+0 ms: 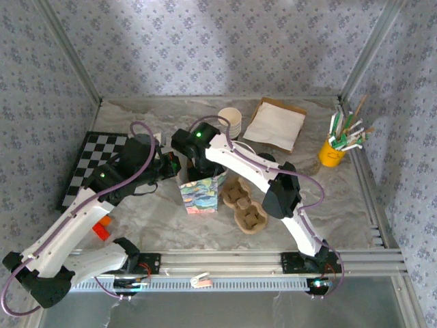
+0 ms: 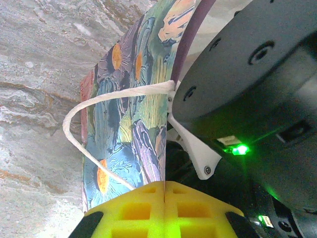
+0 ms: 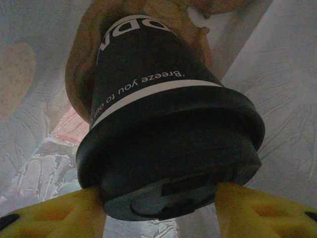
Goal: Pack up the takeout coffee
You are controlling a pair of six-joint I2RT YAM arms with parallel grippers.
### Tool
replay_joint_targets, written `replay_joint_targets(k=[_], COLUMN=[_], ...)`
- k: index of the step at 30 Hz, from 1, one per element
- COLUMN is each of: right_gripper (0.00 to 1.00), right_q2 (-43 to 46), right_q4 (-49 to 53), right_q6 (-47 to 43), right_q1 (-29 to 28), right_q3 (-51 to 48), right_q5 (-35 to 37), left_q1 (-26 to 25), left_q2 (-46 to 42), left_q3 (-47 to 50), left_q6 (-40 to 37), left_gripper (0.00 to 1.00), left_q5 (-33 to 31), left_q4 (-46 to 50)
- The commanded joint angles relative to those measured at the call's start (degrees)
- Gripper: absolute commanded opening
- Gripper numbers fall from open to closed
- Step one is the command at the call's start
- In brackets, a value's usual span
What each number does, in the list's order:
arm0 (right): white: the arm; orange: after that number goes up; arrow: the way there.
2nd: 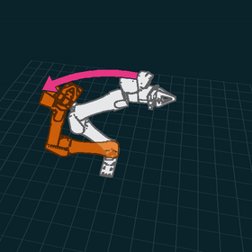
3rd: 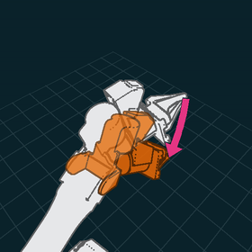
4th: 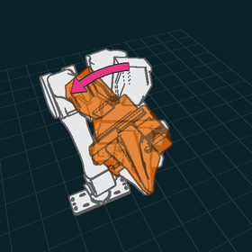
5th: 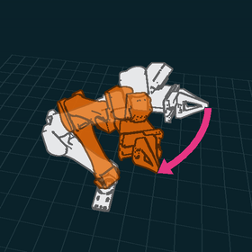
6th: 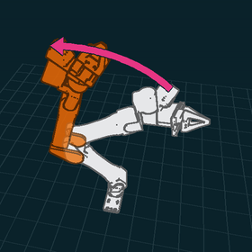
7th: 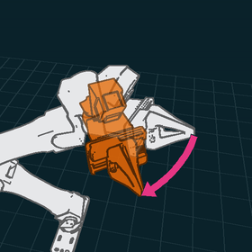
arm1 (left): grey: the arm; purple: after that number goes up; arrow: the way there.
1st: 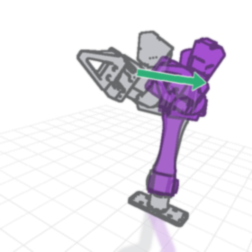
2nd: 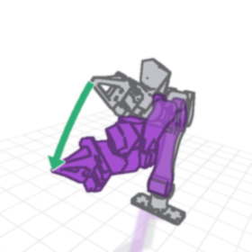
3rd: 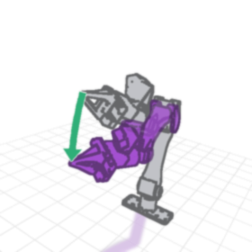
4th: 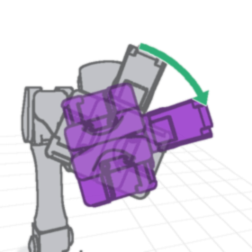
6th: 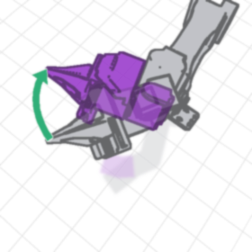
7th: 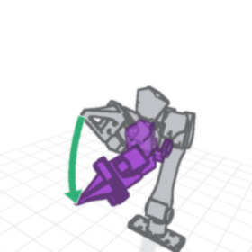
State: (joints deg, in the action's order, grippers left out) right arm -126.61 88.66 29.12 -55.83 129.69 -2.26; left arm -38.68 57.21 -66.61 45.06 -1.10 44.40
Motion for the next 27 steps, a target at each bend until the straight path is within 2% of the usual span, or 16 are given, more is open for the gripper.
replay_joint_targets(k=[1, 12, 27], right_gripper=[0.59, 0.61, 0.7], right_q2=[-1.6, -1.8, -1.9], right_q4=[-1.6, -0.3, 3.0], right_q6=[1.4, 2.4, 3.4], right_q1=[0.9, 0.7, 0.1], right_q3=[0.9, 2.8, 6.9], right_q5=[3.4, 4.0, 4.0], left_q1=[-0.3, -0.3, -0.2], left_q2=[-0.4, 0.0, 0.5], left_q3=[-0.7, -0.5, -0.7], left_q6=[0.5, 0.6, 0.7], left_gripper=[0.01, 0.01, 0.01], left_q5=[-0.3, -0.3, -0.5], left_q4=[1.2, 0.8, 0.6])
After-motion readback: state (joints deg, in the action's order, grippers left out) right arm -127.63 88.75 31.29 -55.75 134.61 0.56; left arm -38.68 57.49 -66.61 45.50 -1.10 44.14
